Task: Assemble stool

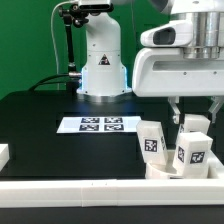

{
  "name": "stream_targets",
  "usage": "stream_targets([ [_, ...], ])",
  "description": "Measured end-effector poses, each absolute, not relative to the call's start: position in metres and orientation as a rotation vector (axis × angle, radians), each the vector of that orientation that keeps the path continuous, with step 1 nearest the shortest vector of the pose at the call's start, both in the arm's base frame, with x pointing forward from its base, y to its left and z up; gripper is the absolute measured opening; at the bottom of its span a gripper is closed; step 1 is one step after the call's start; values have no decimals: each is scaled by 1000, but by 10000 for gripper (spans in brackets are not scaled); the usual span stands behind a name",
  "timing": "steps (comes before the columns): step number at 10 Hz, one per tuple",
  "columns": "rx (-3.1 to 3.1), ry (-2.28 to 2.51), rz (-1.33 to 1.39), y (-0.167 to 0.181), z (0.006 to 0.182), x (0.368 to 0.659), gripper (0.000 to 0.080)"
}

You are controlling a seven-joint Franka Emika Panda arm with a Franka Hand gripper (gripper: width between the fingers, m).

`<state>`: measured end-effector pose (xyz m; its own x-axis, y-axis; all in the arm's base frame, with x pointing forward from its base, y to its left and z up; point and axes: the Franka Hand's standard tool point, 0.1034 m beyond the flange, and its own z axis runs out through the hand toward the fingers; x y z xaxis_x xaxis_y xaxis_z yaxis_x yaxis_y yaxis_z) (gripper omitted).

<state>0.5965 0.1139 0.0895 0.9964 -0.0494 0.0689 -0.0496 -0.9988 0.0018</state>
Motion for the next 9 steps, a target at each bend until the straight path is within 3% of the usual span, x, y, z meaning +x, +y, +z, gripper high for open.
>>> stream_targets([
  [9, 2970, -1241, 246, 111, 89, 599, 340],
])
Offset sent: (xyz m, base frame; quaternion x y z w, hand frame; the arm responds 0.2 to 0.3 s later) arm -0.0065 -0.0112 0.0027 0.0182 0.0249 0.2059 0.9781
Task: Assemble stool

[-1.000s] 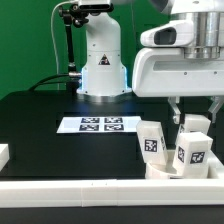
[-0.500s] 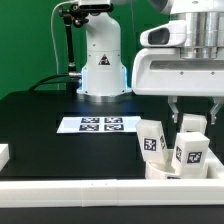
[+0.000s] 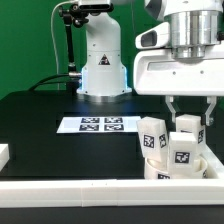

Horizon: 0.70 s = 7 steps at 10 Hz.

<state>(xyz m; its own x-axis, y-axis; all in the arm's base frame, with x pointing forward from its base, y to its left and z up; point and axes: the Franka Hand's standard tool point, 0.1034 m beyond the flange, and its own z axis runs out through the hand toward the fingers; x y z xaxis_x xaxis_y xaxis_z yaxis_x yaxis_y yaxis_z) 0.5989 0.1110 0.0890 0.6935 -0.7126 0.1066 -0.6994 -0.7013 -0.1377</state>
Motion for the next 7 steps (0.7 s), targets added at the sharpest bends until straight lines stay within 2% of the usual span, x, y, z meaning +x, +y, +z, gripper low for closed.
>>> stream_targets([
  [7, -2381, 1798, -196, 112, 89, 605, 340],
])
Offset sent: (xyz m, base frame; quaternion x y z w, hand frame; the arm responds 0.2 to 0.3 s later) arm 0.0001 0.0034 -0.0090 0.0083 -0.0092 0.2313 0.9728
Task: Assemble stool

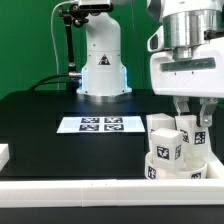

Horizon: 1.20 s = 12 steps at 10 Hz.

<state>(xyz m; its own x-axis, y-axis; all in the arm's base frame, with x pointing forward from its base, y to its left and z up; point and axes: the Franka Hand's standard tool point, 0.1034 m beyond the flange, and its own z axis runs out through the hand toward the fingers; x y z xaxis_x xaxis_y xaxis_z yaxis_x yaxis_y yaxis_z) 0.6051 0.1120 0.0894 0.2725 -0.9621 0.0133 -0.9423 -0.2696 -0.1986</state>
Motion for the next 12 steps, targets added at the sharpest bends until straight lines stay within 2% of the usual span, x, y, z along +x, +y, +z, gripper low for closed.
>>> stream_targets([
  [4, -2077, 2084, -141, 110, 90, 607, 340],
  [7, -2083, 2077, -140, 110, 90, 607, 340],
  [8, -2098, 2064, -139, 110, 90, 607, 522],
  [9, -2130, 2035, -133, 111, 94, 608, 608],
  [12, -2238, 1911, -116, 118, 109, 612, 647],
])
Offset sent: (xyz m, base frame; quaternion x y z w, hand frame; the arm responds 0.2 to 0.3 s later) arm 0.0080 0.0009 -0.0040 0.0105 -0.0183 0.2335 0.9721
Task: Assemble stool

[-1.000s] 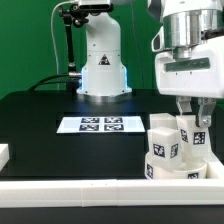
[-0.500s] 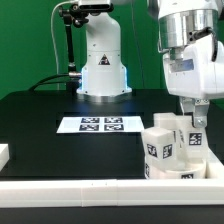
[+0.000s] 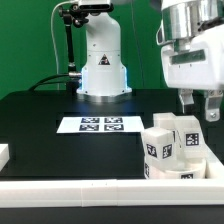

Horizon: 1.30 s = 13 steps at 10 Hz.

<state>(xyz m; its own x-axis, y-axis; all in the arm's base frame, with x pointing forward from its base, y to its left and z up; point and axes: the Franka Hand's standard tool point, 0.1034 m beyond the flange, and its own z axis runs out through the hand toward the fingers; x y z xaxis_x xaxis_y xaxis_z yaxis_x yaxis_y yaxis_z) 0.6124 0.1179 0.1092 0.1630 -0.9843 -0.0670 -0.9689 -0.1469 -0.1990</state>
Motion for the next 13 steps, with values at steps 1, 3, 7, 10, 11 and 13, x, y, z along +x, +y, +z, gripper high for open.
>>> stream_targets([
  [1, -2236, 1914, -116, 118, 108, 612, 647],
  [3, -2327, 1813, -130, 117, 107, 611, 649],
  [7, -2776, 1172, -200, 110, 109, 614, 649],
  [10, -2931, 796, -225, 109, 113, 616, 649],
  [11, -2948, 741, -228, 109, 113, 616, 649],
  [13, -3018, 497, -242, 108, 112, 617, 649],
])
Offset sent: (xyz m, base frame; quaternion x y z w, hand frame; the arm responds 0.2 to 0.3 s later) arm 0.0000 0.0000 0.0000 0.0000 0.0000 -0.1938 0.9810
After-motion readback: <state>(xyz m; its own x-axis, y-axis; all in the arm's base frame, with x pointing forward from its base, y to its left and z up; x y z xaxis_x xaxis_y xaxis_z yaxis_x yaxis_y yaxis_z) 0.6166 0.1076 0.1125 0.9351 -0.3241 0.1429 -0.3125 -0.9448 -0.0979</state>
